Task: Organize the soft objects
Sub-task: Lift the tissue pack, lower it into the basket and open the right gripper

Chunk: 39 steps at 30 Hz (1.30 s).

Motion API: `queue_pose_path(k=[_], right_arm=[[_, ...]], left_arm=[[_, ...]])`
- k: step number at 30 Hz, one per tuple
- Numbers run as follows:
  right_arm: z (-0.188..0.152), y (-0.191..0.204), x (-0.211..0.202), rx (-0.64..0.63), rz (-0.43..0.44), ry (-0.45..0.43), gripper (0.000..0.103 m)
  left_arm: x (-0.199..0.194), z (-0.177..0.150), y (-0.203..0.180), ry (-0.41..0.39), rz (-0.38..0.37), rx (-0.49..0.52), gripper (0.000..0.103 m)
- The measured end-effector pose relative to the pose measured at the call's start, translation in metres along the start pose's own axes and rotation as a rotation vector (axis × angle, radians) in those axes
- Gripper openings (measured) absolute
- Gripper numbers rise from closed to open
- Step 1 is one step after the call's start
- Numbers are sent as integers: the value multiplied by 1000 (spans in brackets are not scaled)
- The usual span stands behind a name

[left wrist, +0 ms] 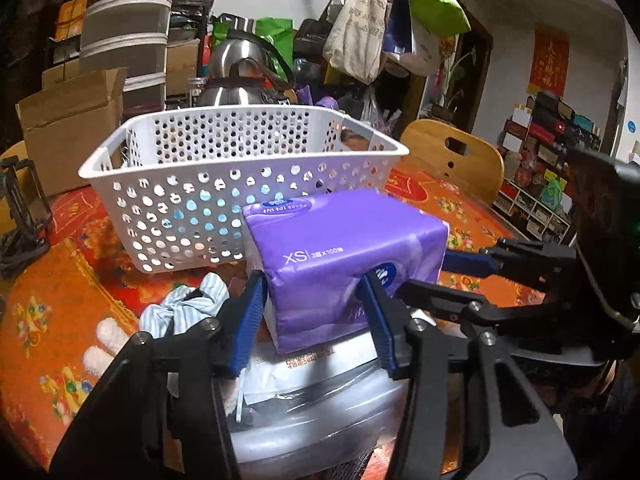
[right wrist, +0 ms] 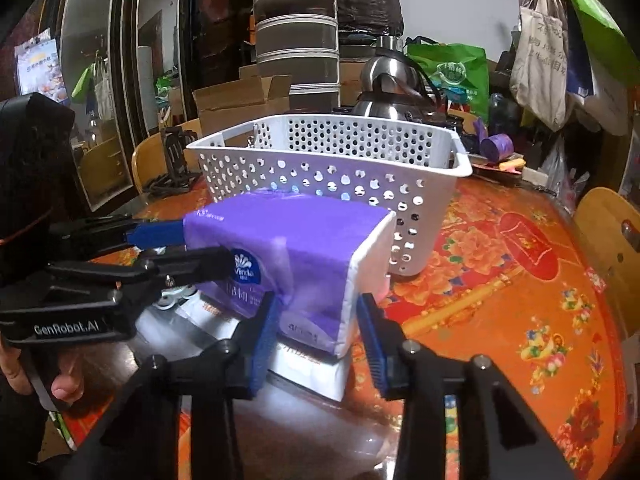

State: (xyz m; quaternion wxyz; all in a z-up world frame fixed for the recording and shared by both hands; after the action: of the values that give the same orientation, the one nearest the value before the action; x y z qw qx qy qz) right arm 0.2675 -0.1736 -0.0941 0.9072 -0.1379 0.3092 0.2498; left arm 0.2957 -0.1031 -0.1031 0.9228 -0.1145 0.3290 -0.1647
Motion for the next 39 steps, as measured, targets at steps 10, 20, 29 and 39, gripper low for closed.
queue_pose_path(k=[10,20,29,39], right_arm=[[14,15,-20,2,2,-41,37],[54,16,-48,-20,-33,-91,37],[119,-8,-54,-50,-74,-131,37],[154,-42,-6,-21,-38,-111,37]], left_arm=[[-34,7,-4,-84,27,20,44],[-75,31,-15,-144,39,46,44],[-98,98,-25,-197,54,54,44],[-55,165,-6,-167,65,21,44]])
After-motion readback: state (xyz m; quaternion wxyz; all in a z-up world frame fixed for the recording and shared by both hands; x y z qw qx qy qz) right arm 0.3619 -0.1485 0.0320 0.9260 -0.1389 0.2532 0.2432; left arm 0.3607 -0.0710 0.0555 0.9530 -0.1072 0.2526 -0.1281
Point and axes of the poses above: each gripper's, at about its wrist camera, not at the fingertips, and x roughly the way its jaws point, y to its left, z to its top, the point moved 10 cm from there along x, roughly the way its jaws point, and after that the axes turned 12 degrees about -x, right-handed, at the moved point
